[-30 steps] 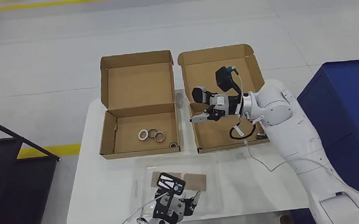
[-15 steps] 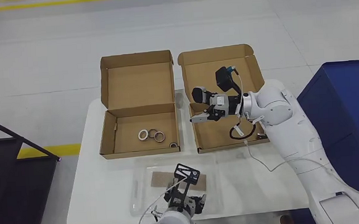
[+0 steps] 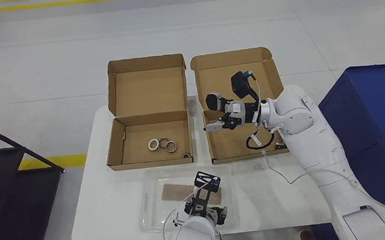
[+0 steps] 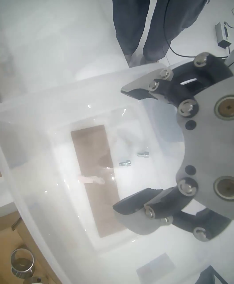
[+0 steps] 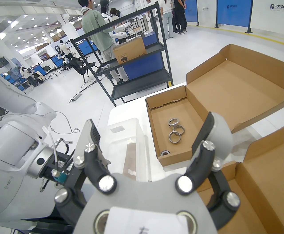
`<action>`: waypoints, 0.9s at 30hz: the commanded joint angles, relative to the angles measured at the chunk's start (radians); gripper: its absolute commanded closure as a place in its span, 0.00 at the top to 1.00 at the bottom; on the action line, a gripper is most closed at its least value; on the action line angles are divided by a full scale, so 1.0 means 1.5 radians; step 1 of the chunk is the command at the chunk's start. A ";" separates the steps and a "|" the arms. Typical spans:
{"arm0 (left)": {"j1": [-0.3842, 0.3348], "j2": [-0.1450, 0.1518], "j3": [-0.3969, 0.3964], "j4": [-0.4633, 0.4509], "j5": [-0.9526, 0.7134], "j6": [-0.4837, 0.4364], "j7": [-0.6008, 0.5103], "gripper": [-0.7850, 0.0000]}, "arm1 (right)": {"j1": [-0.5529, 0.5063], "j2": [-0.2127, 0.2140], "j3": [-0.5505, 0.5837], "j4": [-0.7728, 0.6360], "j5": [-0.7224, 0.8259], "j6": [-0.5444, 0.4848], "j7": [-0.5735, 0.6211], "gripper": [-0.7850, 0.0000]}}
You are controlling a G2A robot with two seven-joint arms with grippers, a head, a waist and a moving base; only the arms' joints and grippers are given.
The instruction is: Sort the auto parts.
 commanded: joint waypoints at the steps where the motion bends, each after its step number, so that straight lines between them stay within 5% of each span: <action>1: -0.008 -0.007 -0.016 0.025 -0.012 -0.035 -0.038 1.00 | 0.000 0.000 0.000 0.000 0.000 0.000 0.000 1.00; 6: -0.007 -0.028 -0.054 0.035 -0.016 -0.069 -0.073 1.00 | 0.000 0.000 0.000 0.000 0.000 0.000 0.000 1.00; 12: 0.014 -0.057 -0.081 0.045 0.034 -0.095 -0.099 0.67 | 0.000 0.000 0.000 0.000 0.000 0.000 0.000 1.00; 27: 0.013 -0.130 -0.095 0.114 0.073 -0.119 -0.122 0.51 | 0.000 0.000 0.000 0.000 0.000 0.000 0.000 1.00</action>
